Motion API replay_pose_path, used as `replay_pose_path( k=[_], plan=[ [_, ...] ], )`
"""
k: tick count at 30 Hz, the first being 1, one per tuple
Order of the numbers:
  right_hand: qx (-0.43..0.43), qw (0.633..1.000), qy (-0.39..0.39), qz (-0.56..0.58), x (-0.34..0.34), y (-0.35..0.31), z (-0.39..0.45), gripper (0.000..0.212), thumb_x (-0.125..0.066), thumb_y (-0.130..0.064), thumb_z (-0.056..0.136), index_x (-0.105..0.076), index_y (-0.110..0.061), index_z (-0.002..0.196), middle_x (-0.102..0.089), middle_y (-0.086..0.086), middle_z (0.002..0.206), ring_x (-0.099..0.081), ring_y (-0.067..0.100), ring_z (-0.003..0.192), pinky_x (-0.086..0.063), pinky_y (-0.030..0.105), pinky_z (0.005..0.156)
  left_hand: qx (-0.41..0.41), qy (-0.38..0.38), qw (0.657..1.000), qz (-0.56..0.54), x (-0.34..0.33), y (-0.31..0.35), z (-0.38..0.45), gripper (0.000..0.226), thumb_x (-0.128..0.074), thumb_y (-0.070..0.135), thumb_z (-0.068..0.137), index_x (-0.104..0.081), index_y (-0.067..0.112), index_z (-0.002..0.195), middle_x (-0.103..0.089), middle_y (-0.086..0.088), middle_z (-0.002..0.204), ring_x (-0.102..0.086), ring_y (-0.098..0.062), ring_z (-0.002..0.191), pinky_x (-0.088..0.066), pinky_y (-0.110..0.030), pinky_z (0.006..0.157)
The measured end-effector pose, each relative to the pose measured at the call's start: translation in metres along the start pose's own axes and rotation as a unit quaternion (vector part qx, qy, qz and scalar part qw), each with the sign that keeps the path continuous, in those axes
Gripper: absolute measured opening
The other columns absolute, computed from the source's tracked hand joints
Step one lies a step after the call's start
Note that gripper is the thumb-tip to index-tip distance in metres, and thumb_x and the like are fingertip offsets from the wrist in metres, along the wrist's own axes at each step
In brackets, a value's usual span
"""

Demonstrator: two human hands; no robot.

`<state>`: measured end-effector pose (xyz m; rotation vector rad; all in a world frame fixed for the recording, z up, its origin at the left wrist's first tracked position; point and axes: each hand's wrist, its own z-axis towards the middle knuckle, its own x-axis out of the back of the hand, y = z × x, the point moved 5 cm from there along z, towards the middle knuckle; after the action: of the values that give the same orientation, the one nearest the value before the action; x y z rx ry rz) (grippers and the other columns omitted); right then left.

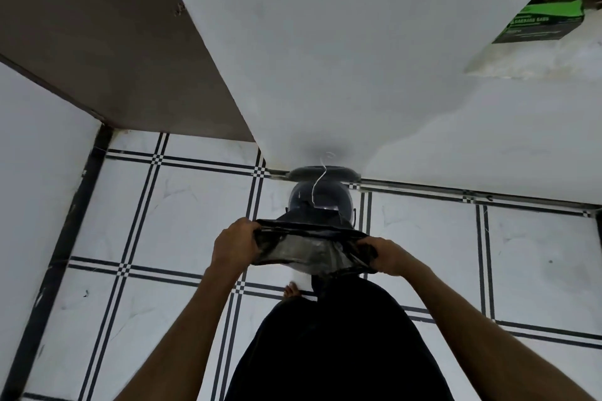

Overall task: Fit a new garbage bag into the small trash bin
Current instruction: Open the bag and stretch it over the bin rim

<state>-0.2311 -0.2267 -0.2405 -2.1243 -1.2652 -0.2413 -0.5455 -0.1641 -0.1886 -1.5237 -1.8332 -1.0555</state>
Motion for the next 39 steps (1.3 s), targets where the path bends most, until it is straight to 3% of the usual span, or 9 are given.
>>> replay_pose_path(
  k=[2,5,13,17,25,29,33,36,39],
  plan=[
    [-0.011,0.999,0.028,0.015,0.011,0.003,0.006,0.046,-0.059,-0.013,0.090,-0.053,-0.015,0.136,-0.063,0.009,0.130,-0.060,0.030,0.116,-0.046,0.031,0.094,-0.009,-0.005,1.000,-0.002,0.000,0.011,0.008,0.037,-0.063,0.027,0.087,-0.066,0.025,0.124,-0.064,-0.003,0.116,-0.065,-0.027,0.103,-0.052,-0.036,0.086],
    [-0.046,0.998,0.037,0.034,0.023,0.014,0.013,0.049,-0.055,-0.014,0.090,-0.049,-0.017,0.138,-0.064,0.012,0.128,-0.061,0.033,0.115,-0.049,0.037,0.095,-0.015,-0.002,1.000,-0.012,-0.006,0.030,0.021,0.041,-0.056,0.017,0.089,-0.063,0.026,0.128,-0.064,-0.002,0.119,-0.064,-0.027,0.104,-0.052,-0.037,0.087],
    [-0.050,0.986,0.105,0.119,0.031,0.026,0.042,0.051,-0.058,-0.011,0.089,-0.049,-0.014,0.138,-0.064,0.007,0.127,-0.061,0.030,0.115,-0.040,0.024,0.085,-0.030,0.060,0.996,-0.066,-0.029,0.052,0.069,0.053,-0.050,0.000,0.085,-0.058,0.028,0.129,-0.059,0.007,0.132,-0.065,-0.025,0.105,-0.057,-0.042,0.084],
    [-0.067,0.984,0.115,0.121,0.011,0.042,0.076,0.050,-0.054,-0.011,0.093,-0.044,-0.015,0.142,-0.065,0.009,0.125,-0.062,0.031,0.112,-0.039,0.024,0.082,-0.039,0.033,0.996,-0.068,-0.063,0.051,0.098,0.058,-0.054,0.002,0.085,-0.051,0.025,0.137,-0.050,0.010,0.145,-0.064,-0.024,0.110,-0.058,-0.042,0.085],
    [-0.064,0.984,0.115,0.116,-0.021,0.070,0.184,0.061,-0.052,-0.009,0.091,-0.032,-0.016,0.148,-0.061,0.015,0.128,-0.059,0.034,0.116,-0.038,0.026,0.085,-0.018,-0.003,0.996,-0.093,-0.147,0.026,0.168,0.068,-0.058,0.008,0.086,-0.040,0.018,0.150,-0.034,0.001,0.160,-0.057,-0.033,0.125,-0.048,-0.042,0.098],
    [-0.069,0.984,0.133,0.100,-0.032,0.085,0.244,0.063,-0.054,-0.007,0.089,-0.032,-0.015,0.148,-0.062,0.014,0.128,-0.059,0.036,0.115,-0.041,0.028,0.084,-0.038,0.023,0.995,-0.094,-0.184,0.010,0.210,0.071,-0.052,-0.001,0.085,-0.037,0.020,0.151,-0.032,0.003,0.161,-0.057,-0.034,0.125,-0.049,-0.042,0.097],
    [-0.084,0.981,0.152,0.091,-0.050,0.106,0.308,0.066,-0.057,-0.009,0.086,-0.031,-0.014,0.147,-0.061,0.016,0.129,-0.059,0.040,0.115,-0.047,0.037,0.089,-0.042,0.063,0.991,-0.111,-0.224,-0.012,0.254,0.060,-0.046,0.005,0.091,-0.039,0.015,0.150,-0.038,-0.004,0.158,-0.054,-0.036,0.127,-0.048,-0.047,0.097],
    [-0.090,0.977,0.163,0.108,-0.063,0.123,0.353,0.065,-0.055,-0.006,0.084,-0.035,-0.018,0.145,-0.060,0.012,0.131,-0.058,0.034,0.115,-0.046,0.032,0.088,-0.054,0.086,0.988,-0.114,-0.258,-0.031,0.297,0.041,-0.042,0.012,0.099,-0.054,0.014,0.138,-0.055,-0.007,0.143,-0.058,-0.033,0.122,-0.046,-0.036,0.094],
    [-0.098,0.967,0.153,0.179,-0.081,0.143,0.385,0.048,-0.051,-0.010,0.085,-0.052,-0.029,0.129,-0.063,0.003,0.118,-0.060,0.019,0.096,-0.046,0.026,0.076,-0.014,0.061,0.989,-0.131,-0.289,-0.048,0.331,0.030,-0.046,0.007,0.096,-0.069,0.014,0.116,-0.066,-0.007,0.125,-0.061,-0.025,0.115,-0.034,-0.016,0.082]
  ],
)
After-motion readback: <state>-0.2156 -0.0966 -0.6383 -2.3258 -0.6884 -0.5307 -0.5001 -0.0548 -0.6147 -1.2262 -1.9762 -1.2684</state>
